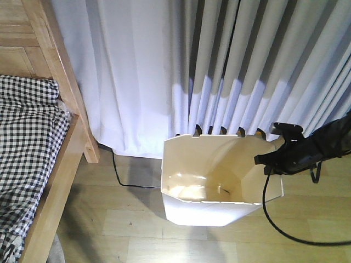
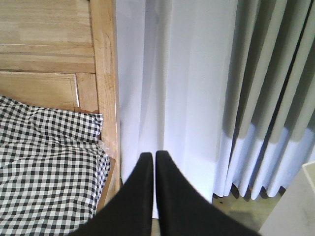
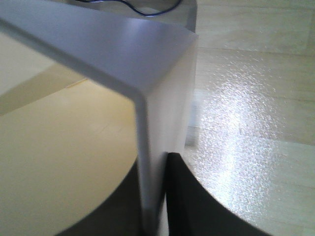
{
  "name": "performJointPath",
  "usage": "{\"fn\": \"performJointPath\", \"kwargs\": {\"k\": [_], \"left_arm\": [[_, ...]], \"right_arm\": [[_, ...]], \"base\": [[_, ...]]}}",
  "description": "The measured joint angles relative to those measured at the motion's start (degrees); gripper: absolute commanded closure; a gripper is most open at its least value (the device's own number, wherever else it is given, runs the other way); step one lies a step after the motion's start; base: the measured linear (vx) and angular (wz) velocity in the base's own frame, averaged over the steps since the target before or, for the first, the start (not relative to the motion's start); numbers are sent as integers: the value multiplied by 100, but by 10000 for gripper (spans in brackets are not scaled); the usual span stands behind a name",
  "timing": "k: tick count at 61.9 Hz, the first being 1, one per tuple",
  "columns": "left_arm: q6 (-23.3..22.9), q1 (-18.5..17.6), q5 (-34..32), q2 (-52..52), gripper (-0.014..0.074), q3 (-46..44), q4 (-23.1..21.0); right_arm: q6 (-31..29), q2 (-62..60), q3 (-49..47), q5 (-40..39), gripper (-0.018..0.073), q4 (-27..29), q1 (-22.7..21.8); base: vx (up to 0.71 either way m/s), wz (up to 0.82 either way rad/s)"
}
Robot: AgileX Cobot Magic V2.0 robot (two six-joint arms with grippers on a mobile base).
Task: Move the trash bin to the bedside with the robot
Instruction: 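Lower the bin to the floor beside the bed with the right gripper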
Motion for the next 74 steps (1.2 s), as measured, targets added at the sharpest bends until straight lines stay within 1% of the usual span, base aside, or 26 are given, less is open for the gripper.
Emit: {"fn": "performJointPath", "kwargs": {"k": [16, 33, 51, 58, 74], "left_arm": [[0, 0, 0, 0, 602, 0, 0], [0, 0, 0, 0, 602, 0, 0], [0, 0, 0, 0, 602, 0, 0], [0, 0, 0, 0, 602, 0, 0], [0, 0, 0, 0, 602, 0, 0]], "right_arm": [[23, 1086, -777, -71, 565, 5, 0], [117, 1904, -1508, 82, 565, 46, 0], [144, 2685, -2219, 12, 565, 70, 0], [261, 2964, -2540, 30, 565, 70, 0], [569, 3593, -3389, 392, 563, 77, 0]], "base": [[0, 0], [0, 0], [0, 0], [0, 0], [0, 0]]}}
